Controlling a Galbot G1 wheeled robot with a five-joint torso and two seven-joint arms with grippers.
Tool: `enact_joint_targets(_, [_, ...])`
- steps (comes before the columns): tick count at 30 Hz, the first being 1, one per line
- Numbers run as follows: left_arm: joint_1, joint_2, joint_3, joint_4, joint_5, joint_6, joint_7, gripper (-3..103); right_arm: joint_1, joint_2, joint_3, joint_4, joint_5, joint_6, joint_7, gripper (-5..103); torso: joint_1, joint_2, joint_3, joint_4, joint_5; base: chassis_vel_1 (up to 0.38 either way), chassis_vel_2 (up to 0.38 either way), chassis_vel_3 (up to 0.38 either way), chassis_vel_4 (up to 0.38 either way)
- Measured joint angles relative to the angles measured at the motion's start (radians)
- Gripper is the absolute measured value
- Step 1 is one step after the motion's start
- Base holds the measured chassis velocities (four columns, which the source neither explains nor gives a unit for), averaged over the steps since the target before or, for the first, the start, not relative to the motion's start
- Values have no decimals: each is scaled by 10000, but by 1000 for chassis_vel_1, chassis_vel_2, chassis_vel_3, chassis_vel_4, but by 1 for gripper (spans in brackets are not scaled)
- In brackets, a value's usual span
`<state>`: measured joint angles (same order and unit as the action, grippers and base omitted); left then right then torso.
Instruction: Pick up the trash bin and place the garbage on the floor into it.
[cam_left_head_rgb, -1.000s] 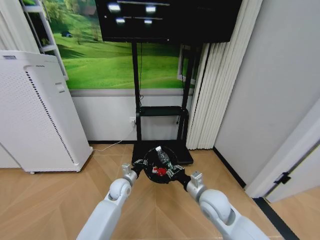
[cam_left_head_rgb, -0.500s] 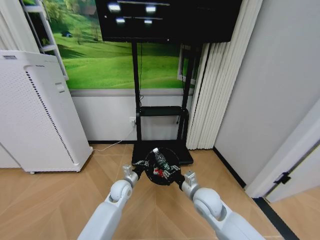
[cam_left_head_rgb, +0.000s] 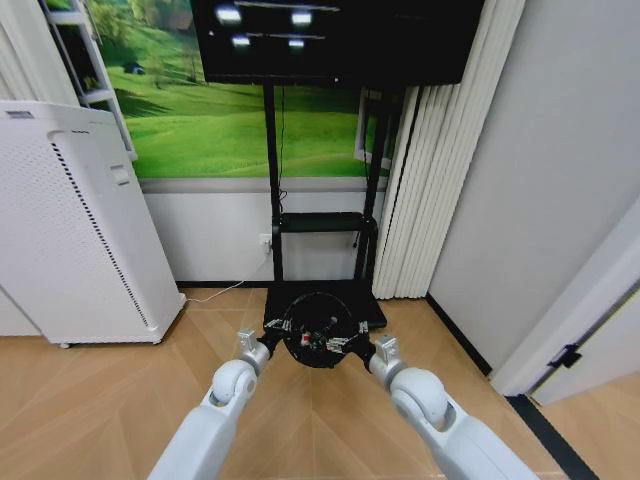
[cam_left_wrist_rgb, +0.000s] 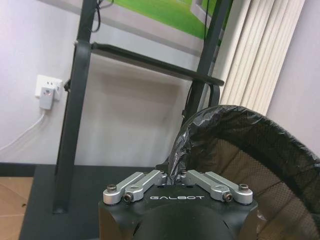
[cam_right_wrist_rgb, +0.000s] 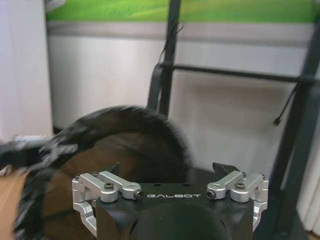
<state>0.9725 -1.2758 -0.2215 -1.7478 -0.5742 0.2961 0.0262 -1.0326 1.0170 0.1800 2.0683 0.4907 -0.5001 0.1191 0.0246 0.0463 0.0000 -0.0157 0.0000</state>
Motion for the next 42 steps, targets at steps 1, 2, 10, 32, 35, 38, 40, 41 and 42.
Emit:
enact_joint_targets(1, [0,0,0,0,0,0,0,4,0,0,0,0,0,0,0,100,0,0,0,0,0,0,0,0,0])
enact_joint_targets(2, [67,60,-112,-96,16,0,3,4,13,52,375,139,112,4,51,100,0,0,0,0,0,0,0,0,0])
enact_joint_targets(10, [545,560,-824,-853,168,-11,-34,4,101,155,1775,272,878,225,995,100,0,0,0,0,-2,0,0,0,0])
enact_joint_targets(32, [2467,828,-3483,-2535,1258,-191,196,4,152,1737,2460,-3486,-365,2074,2237,100,0,1,0,-2,-3,0,0,0,0])
enact_joint_targets(35, [2551,799,-3883,-2259,1519,-382,504,4,135,1746,2587,-3761,-540,2214,2113,100,0,0,0,0,0,0,0,0,0])
enact_joint_targets(38, [2695,760,-4291,-2059,1620,-509,718,4,46,1728,2774,-3918,-738,2387,1835,100,0,0,0,2,-2,0,0,0,0])
enact_joint_targets(40, [2768,751,-4426,-2090,1620,-549,775,4,-75,1696,2891,-3844,-862,2452,1629,100,0,1,0,0,0,0,0,0,0])
enact_joint_targets(41, [2804,744,-4449,-2162,1633,-558,815,4,-144,1688,2917,-3747,-879,2474,1553,100,-1,0,0,0,-2,0,0,0,0])
enact_joint_targets(42, [2831,740,-4459,-2213,1649,-583,855,4,-185,1693,2922,-3694,-890,2484,1526,100,0,0,0,-1,-3,0,0,0,0])
